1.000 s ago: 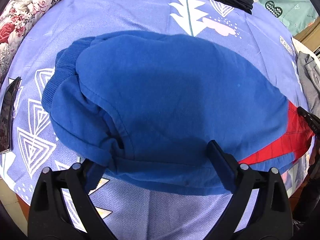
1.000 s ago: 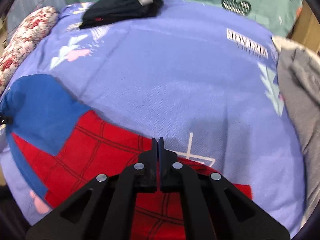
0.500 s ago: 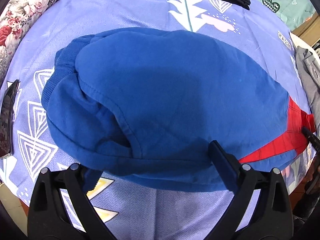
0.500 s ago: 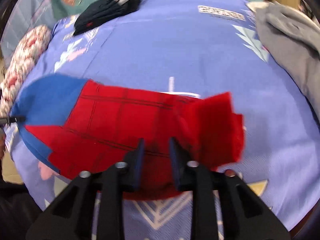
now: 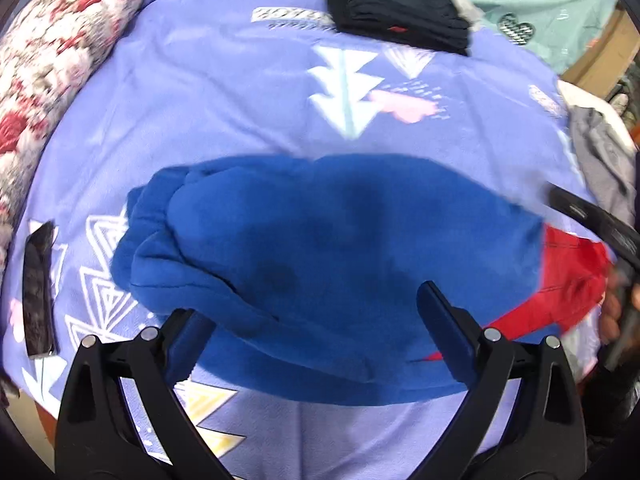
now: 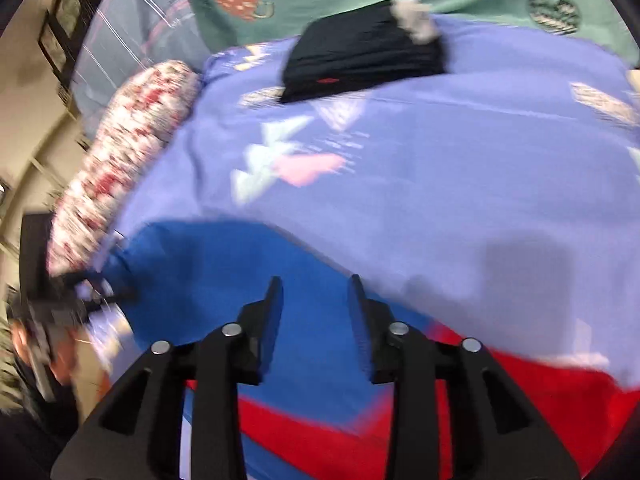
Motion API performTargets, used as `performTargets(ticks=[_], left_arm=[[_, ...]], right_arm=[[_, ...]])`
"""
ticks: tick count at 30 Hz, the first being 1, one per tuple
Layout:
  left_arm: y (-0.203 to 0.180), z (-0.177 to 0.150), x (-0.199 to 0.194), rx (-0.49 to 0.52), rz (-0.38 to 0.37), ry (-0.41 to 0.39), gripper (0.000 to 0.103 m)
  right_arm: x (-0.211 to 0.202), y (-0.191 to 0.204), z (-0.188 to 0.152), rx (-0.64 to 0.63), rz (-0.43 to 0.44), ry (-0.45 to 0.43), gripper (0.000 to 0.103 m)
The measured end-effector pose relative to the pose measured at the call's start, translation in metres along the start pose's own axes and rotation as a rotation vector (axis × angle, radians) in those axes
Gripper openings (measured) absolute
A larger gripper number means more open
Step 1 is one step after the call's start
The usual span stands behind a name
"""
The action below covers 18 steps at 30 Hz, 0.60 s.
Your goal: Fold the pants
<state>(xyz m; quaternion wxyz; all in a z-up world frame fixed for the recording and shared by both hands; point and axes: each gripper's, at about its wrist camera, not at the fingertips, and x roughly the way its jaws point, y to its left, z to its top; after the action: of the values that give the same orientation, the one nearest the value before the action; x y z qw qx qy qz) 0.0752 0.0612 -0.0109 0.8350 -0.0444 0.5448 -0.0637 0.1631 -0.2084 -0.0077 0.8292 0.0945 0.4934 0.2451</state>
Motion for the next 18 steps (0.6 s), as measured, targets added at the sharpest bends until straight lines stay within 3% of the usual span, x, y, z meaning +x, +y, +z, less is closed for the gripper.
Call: performTargets(ticks=[4, 7, 14, 18], left_arm=[[-0.005, -0.011, -0.011, 0.076, 0.009, -0.002, 0.098], [0.015, -0.024, -0.021, 0.046, -0.004, 0.013, 0.098], [0.067, -0.039, -0.042, -0.104, 0.038, -0.028, 0.098], [0.048, -0.018, -0.034, -0.042, 0.078, -0.044, 0.098]], right_arm=[[0.051, 0.021, 0.032, 0.001, 0.026, 0.073, 0.035], [0.082, 0.025, 0.039, 0.014, 0.028, 0.125, 0.035], [0.107, 0.032, 0.03, -0.013, 0.058, 0.201, 0.035], [0.102, 0.034, 0.025, -0.02, 0.134, 0.225, 0.034]])
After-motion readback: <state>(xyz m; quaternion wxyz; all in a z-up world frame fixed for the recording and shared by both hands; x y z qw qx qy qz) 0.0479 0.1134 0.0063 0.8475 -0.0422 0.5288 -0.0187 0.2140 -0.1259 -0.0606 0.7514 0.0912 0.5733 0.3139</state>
